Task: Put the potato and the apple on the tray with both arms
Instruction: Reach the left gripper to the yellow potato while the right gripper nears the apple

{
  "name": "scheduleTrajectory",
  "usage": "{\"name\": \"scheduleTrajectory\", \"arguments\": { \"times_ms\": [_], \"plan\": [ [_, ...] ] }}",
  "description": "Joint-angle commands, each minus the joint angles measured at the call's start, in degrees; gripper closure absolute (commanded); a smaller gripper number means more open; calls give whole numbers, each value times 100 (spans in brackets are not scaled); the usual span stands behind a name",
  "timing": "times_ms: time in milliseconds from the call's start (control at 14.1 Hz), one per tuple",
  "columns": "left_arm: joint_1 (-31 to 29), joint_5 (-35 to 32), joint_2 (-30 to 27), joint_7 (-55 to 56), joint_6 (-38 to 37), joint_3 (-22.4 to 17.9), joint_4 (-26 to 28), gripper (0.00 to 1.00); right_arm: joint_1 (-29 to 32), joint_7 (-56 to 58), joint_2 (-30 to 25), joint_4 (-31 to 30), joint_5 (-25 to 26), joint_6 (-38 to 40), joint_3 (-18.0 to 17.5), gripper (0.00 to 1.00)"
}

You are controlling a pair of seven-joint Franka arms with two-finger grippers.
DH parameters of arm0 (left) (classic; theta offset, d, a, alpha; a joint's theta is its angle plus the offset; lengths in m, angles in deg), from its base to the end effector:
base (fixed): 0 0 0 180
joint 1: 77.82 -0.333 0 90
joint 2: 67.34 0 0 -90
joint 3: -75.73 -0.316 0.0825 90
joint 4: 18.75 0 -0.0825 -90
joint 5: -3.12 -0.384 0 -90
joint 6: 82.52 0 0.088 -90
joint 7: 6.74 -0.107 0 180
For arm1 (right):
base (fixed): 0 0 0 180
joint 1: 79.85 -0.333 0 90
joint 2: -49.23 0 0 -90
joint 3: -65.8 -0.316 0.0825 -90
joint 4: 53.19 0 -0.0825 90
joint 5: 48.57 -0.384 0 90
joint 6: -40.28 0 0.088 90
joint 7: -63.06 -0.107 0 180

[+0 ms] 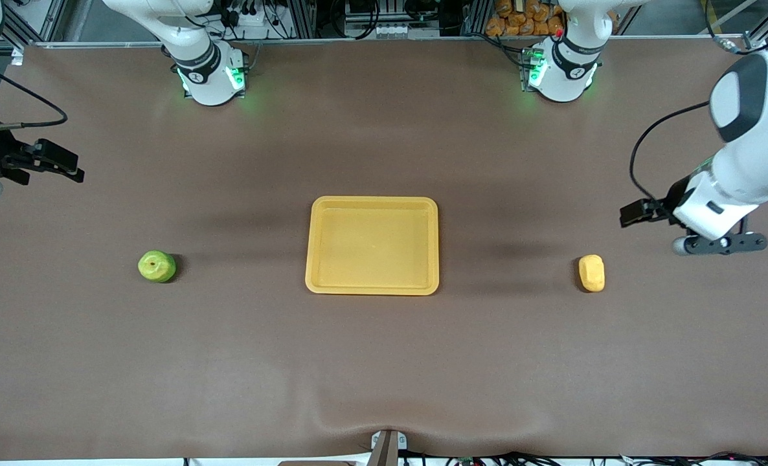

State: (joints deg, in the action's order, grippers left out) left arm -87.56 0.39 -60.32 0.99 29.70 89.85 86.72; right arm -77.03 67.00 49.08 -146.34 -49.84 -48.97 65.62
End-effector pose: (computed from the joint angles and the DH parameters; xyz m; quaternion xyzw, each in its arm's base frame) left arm 0.5928 -0.0374 0.4606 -0.9998 -0.0211 -0.0004 0.0071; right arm 0.5498 -0.0229 0.5990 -0.9993 -0.0111 0.0320 0.0129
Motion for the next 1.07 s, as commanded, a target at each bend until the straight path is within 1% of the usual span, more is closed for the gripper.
{"name": "scheduleTrajectory", "arguments": {
  "times_ms": [0,213,426,640,782,995],
  "plan": [
    [-72,-253,307,-26,1053,47,544,0,218,115,-55,-272,49,-224,-88,0],
    [-72,-307,738,-26,2020,38,896,0,228,133,-55,-413,13,-400,-97,0],
    [-133,-859,1239,-18,2645,29,932,0,210,133,-46,-764,4,-803,-97,0],
    [-361,-922,1802,0,3182,29,914,0,201,142,-38,-1046,-4,-1120,-97,0],
    [-362,-922,1961,35,3236,29,888,4,192,151,-29,-1239,-4,-1375,-97,0],
    [-353,-931,2137,211,3245,29,879,8,210,352,216,-1354,-4,-1691,-97,0]
  ]
}}
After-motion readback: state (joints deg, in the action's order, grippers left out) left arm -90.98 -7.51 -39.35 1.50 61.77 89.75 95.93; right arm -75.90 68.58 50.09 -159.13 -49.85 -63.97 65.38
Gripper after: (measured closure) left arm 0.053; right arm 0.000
